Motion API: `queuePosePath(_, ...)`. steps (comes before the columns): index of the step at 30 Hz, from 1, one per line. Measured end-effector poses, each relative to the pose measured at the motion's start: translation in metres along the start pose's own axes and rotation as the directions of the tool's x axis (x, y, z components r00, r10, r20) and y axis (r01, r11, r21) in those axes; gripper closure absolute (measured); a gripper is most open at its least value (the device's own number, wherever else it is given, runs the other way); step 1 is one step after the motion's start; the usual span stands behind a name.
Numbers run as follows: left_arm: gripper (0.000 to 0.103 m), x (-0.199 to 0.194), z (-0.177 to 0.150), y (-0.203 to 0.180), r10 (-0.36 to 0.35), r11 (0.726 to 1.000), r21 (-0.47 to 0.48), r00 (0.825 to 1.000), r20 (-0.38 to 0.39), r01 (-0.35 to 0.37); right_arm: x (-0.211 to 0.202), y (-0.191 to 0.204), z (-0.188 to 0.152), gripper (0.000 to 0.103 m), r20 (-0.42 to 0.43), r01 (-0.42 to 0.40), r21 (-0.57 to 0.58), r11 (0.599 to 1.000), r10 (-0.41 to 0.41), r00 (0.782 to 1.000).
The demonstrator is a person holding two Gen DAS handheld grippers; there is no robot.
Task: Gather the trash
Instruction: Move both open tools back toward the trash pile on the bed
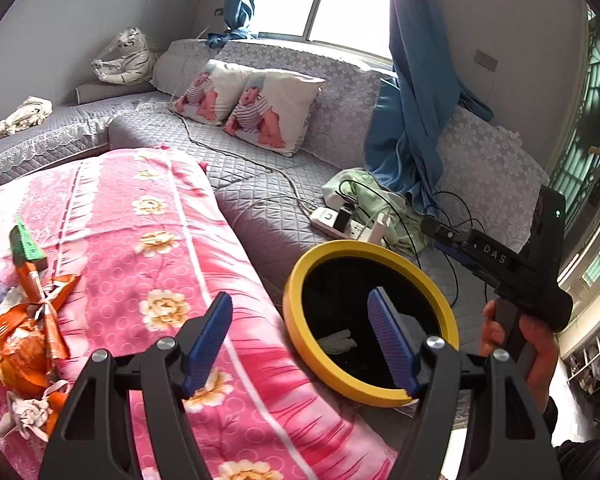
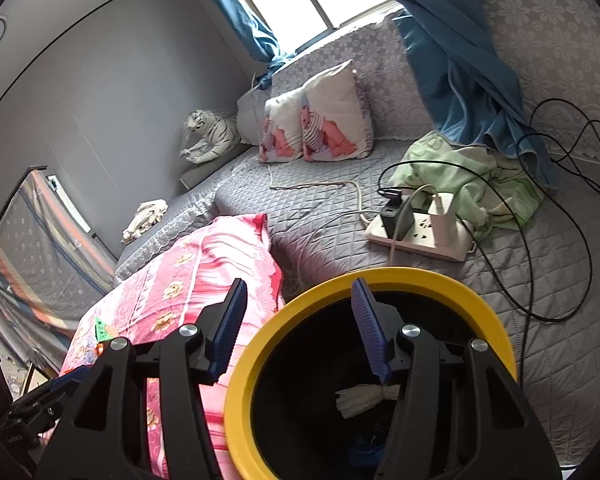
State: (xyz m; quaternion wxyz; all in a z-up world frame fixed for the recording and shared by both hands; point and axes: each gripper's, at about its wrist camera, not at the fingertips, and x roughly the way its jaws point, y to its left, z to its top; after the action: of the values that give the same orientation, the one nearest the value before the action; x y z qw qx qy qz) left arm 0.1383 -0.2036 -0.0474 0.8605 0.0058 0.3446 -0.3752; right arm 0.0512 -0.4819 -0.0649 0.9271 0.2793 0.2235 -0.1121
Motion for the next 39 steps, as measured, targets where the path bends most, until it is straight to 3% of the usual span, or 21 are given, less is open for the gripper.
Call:
queuePosePath(6,0.036,-0.049,-0.012,0.051,0.117,0.992,-0.053,0.992,0.056,-0.114,0.005,0.046,-0.010,0.051,-0.043,-0.078,-0.085,0.993,0.075,0.996)
queuePosePath(12,0.036,-0.096,-0.027,0.095,0.229,0.968,-0.124,0.970,0.087,-0.217,0.010,0.086,-0.022,0.051,-0.090,-0.151,-0.146,0.978,0.139,0.986)
queuePosePath(19,0.036,-0.139,-0.053,0.128,0.301,0.942,-0.189,0.948,0.105,-0.278,0.014,0.128,-0.039,0.051,-0.161,-0.228,-0.206,0.952,0.196,0.967)
queuePosePath(29,0.036,-0.174,-0.084,0.123,0.309,0.941,-0.188,0.940,0.143,-0.281,0.009,0.182,-0.065,0.050,-0.252,-0.333,-0.270,0.904,0.267,0.930)
queuePosePath(39,0.036,-0.177,-0.115,0.110,0.263,0.960,-0.126,0.958,0.111,-0.249,0.010,0.227,-0.091,0.050,-0.344,-0.412,-0.329,0.850,0.298,0.890)
